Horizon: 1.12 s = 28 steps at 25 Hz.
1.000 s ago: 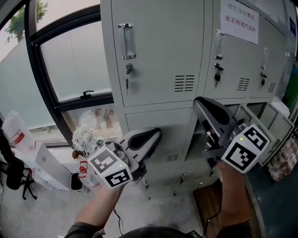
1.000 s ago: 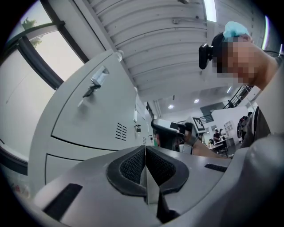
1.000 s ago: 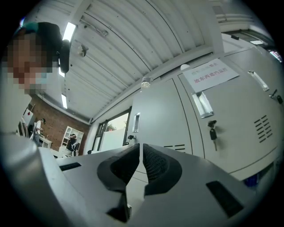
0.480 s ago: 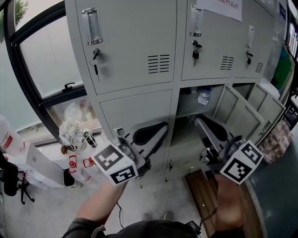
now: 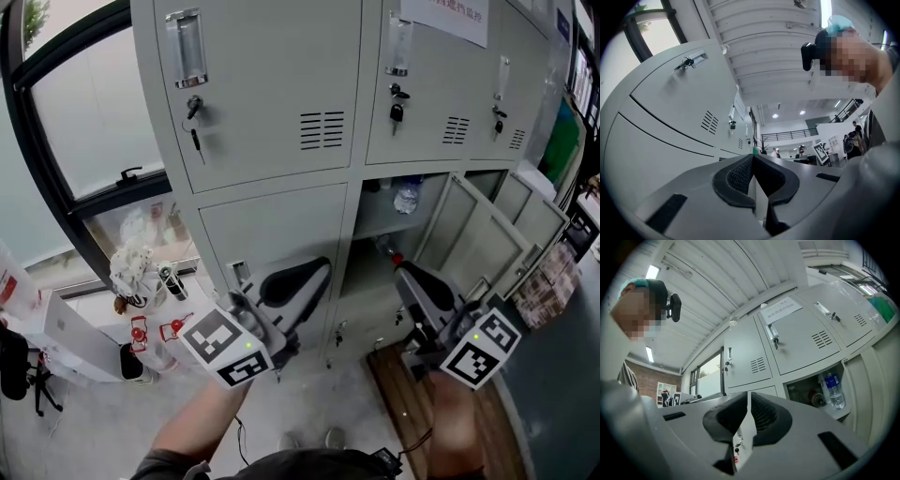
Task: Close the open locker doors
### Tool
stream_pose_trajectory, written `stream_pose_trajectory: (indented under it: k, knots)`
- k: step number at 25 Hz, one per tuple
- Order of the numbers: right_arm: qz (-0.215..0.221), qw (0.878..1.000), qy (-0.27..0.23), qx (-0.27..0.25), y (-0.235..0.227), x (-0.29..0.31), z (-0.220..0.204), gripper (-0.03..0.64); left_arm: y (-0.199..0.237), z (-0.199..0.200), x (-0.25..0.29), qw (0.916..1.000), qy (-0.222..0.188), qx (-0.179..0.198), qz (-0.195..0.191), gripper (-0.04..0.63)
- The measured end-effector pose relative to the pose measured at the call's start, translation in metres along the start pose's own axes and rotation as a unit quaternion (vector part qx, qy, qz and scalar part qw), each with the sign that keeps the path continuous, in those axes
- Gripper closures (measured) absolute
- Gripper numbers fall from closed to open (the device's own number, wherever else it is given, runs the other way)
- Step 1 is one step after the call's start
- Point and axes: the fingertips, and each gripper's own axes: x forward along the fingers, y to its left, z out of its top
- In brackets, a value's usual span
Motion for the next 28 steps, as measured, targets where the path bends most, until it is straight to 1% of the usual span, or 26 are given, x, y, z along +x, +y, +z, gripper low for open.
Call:
stream_pose_trajectory:
  k: [4, 8, 12, 16, 22, 28]
  knots:
    - [-0.008, 1.000, 0.004, 0.005, 0.004, 0.004, -0.009, 0.589, 0.007, 0.004, -0.015, 1.0000, 0.001, -0.002, -0.006, 0.586]
    - [-0.017, 1.000, -0.001, -0.007, 0.013, 0.007, -0.011, 0.589, 0.009, 0.002, -0.021, 0.9998, -0.001, -0.011, -0.019, 0.586]
    - [-0.050, 0.999, -0.004, -0.018, 0.012, -0.006, -0.016, 0.589, 0.002, -0.011, -0.017, 0.9984, 0.004, -0.028, -0.048, 0.586]
    - [-0.084, 0.996, -0.007, -0.016, 0.003, -0.030, -0.021, 0.589, -0.012, -0.029, -0.005, 0.9958, 0.015, -0.046, -0.078, 0.586]
    - [-0.115, 0.993, -0.017, -0.011, -0.020, -0.074, -0.022, 0.589, -0.042, -0.052, 0.030, 0.9918, 0.033, -0.057, -0.110, 0.585]
    - [-0.126, 0.992, -0.013, -0.003, -0.054, -0.121, -0.025, 0.589, -0.074, -0.080, 0.070, 0.9891, 0.048, -0.067, -0.122, 0.584]
